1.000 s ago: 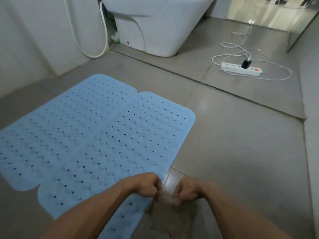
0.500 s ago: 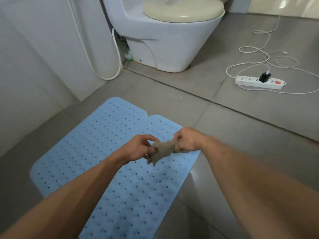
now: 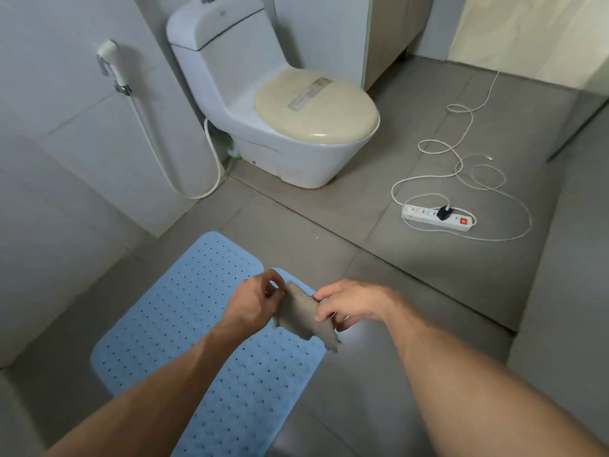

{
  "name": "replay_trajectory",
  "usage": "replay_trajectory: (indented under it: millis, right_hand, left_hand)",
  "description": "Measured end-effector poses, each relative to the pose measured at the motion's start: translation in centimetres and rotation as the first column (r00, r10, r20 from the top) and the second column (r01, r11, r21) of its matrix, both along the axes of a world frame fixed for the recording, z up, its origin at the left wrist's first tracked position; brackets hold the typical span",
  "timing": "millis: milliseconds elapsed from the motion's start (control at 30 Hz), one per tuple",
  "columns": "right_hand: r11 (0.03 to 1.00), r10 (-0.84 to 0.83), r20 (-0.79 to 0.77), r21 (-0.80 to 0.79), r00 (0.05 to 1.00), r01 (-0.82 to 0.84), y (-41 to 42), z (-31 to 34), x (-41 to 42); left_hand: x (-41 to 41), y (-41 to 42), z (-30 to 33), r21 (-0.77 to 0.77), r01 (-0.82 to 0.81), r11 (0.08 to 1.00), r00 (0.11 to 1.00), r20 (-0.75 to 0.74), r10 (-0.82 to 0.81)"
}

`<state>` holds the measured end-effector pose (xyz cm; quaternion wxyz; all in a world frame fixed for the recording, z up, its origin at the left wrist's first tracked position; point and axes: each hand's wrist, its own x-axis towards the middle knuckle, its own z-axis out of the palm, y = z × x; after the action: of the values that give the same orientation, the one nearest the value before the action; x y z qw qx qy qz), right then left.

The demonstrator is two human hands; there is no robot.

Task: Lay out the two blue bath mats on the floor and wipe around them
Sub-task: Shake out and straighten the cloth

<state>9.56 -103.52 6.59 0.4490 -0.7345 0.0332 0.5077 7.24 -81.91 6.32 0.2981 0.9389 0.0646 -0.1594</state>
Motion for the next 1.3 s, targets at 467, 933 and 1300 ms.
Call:
replay_trajectory:
  millis: [467, 933, 1300]
  right_hand:
    - [0.971, 0.099, -0.093, 0.229, 0.991, -0.076, 3.9, 21.9, 7.3]
    - [0.958, 0.258, 0.603, -0.060, 0.755, -0.280, 7.6, 36.6, 22.0]
    - [0.671, 0.572, 0.687, -0.079, 0.448, -0.737, 14.7, 45.6, 28.4]
  left_hand:
    - [4.5, -0.9, 22.0, -0.475, -0.353, 0.806, 0.892, 0.090, 0.443]
    - [12.6, 4.2, 38.6, -0.307, -0.423, 0.853, 0.802, 0.312, 0.510]
    - [11.3, 4.2, 46.3, -0.165, -0.643, 0.748, 0.669, 0.355, 0.654]
